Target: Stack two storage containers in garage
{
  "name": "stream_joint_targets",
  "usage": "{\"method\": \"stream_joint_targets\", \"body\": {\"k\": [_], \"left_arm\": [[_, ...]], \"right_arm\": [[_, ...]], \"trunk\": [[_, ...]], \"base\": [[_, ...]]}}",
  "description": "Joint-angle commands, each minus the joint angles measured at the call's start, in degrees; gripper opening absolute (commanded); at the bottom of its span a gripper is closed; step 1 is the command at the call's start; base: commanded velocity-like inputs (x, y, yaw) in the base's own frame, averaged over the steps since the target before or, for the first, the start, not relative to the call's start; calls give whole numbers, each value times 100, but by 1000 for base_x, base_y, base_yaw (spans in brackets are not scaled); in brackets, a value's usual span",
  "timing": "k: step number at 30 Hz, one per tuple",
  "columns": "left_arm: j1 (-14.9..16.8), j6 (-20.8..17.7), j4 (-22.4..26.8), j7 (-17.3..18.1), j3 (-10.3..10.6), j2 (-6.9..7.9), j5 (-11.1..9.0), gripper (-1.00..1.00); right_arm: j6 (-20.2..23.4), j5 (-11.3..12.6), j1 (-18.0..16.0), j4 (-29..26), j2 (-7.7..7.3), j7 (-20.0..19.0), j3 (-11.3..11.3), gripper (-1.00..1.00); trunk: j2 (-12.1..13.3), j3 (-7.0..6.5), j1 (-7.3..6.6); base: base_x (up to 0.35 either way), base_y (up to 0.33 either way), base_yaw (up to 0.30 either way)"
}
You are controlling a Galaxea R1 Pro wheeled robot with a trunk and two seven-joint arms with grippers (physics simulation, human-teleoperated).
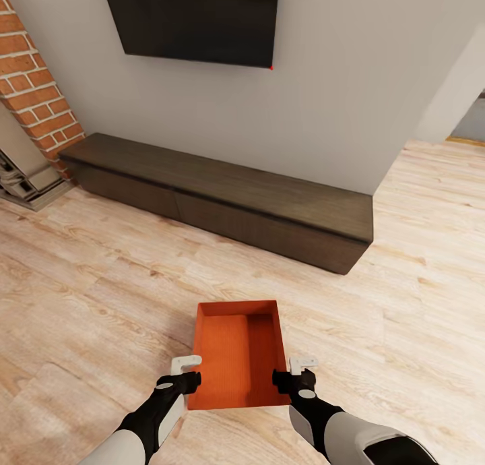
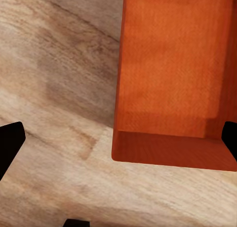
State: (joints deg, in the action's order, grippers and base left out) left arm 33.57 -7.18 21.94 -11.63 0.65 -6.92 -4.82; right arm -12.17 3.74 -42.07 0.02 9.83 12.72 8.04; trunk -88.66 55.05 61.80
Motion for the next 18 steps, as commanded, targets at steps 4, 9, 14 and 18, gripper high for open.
{"method": "stream_joint_targets", "body": {"k": [4, 9, 14, 18], "left_arm": [[0, -29, 12, -24, 6, 4, -56, 100], [-1, -30, 12, -24, 5, 7, -68, 100], [0, -29, 12, -19, 10, 7, -47, 100], [-1, -29, 13, -16, 13, 14, -38, 100]], "right_arm": [[-15, 39, -3, 7, -14, 16, 48, 100], [-135, 28, -3, -5, -28, 11, 62, 100], [-218, 27, -5, -72, -50, 4, 77, 100], [-230, 9, -4, -177, -46, 2, 97, 100]], "trunk": [[-164, 76, 88], [-364, 166, 198], [-565, 255, 308], [-725, 327, 396]], "base": [[0, 0, 0], [0, 0, 0], [0, 0, 0], [0, 0, 0]]}}
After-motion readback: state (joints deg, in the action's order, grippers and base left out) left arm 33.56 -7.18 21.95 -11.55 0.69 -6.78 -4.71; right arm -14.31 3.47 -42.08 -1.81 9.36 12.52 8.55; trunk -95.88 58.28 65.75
